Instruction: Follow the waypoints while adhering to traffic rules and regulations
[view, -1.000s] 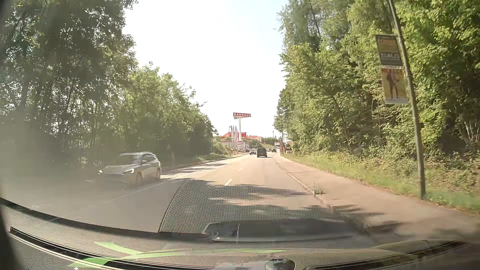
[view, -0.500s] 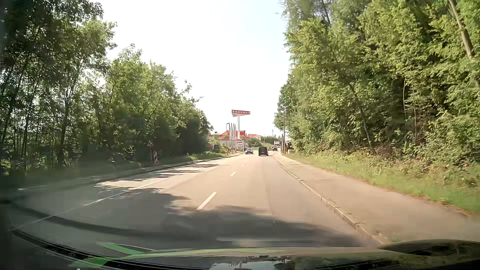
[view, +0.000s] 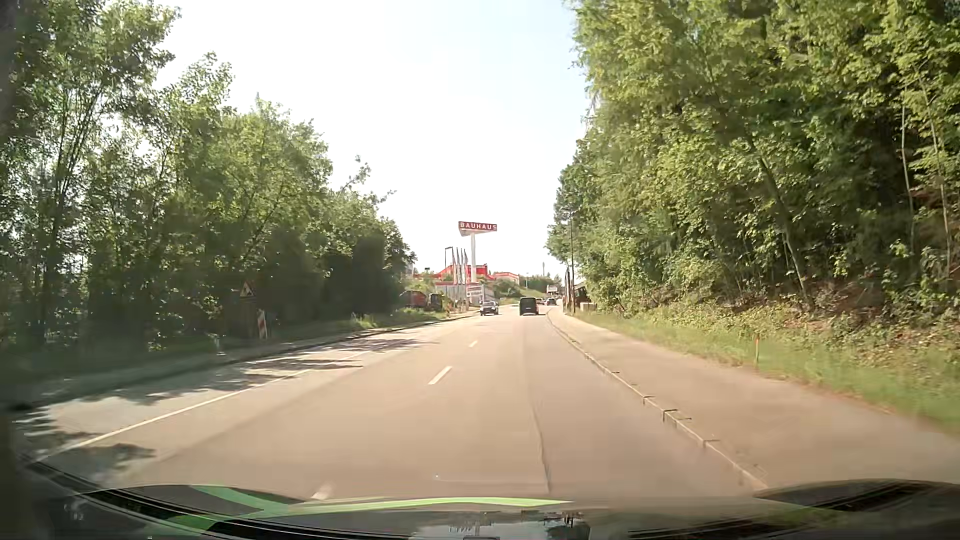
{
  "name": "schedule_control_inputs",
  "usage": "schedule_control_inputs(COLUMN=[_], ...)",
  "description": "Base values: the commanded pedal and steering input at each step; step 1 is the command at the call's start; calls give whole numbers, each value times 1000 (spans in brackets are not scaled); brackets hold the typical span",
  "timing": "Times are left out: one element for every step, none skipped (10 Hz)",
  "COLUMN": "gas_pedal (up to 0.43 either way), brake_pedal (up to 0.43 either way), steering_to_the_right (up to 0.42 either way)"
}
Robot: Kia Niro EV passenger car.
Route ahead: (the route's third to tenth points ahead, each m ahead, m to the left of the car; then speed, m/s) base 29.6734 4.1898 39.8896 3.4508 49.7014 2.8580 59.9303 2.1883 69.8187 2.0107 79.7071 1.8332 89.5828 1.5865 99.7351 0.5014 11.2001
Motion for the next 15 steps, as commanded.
schedule_control_inputs(gas_pedal=[220, 220, 220, 220, 220, 220, 220, 220, 220, 220, 220, 220, 220, 220, 220], brake_pedal=[0, 0, 0, 0, 0, 0, 0, 0, 0, 0, 0, 0, 0, 0, 0], steering_to_the_right=[-1, 0, -1, 0, -1, 0, 0, 0, -1, 0, -1, -1, 0, -1, -1])
